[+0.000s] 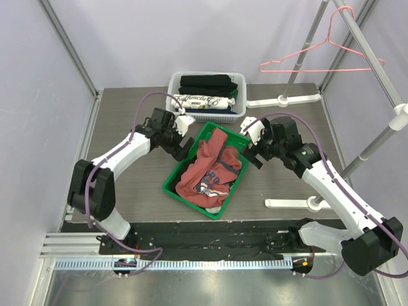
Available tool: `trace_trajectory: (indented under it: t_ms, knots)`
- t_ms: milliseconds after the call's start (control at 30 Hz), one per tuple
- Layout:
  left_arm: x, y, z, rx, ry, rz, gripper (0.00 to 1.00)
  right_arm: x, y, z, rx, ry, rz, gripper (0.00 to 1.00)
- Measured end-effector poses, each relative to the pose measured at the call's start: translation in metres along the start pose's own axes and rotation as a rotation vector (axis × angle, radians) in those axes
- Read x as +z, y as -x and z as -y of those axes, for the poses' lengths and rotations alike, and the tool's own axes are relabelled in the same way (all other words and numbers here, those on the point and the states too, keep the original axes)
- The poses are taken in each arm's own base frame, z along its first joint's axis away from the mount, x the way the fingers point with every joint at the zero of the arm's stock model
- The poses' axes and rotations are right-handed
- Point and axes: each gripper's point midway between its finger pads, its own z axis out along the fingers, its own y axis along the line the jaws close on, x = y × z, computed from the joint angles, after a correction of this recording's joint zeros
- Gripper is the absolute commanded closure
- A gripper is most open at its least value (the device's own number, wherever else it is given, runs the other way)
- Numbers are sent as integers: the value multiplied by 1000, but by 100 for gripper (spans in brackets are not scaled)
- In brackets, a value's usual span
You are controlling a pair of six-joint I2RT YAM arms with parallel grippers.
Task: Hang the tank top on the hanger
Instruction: Move the bin to the corner of the board.
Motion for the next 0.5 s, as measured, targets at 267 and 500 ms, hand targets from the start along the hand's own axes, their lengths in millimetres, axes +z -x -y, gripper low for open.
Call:
trace_trajectory:
  t_ms: [267,500]
  knots:
    - [32,-21,0,-5,-8,-82,2,-4,0,0,-1,-9,12,0]
    - [51,-28,5,0,-33,-127,39,-9,4,1,-4,-20,31,0]
